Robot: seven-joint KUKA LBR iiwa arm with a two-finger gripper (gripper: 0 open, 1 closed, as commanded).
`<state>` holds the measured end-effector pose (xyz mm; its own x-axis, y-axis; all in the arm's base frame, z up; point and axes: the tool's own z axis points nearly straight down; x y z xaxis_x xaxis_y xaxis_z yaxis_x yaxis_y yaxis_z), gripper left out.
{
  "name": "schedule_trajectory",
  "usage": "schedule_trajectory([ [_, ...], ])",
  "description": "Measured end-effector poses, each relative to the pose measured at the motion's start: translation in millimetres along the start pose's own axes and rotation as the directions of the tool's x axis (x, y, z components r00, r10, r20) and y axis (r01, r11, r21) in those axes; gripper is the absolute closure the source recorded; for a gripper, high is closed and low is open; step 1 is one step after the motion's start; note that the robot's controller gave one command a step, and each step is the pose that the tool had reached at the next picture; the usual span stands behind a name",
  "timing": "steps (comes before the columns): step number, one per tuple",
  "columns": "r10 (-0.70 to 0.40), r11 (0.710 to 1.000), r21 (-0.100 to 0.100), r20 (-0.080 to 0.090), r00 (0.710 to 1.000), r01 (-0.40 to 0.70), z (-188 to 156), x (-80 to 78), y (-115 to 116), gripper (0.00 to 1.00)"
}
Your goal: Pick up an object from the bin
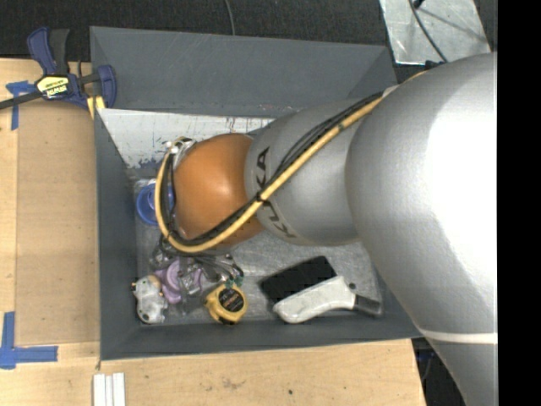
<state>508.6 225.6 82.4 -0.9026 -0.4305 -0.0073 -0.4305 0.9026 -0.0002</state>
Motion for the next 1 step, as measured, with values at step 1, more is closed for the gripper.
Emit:
schedule_trajectory([
  [1, 0.000, 1.000, 0.000, 0.000, 1.000, 0.000, 0.0, 0.0, 0.0, 1.00],
])
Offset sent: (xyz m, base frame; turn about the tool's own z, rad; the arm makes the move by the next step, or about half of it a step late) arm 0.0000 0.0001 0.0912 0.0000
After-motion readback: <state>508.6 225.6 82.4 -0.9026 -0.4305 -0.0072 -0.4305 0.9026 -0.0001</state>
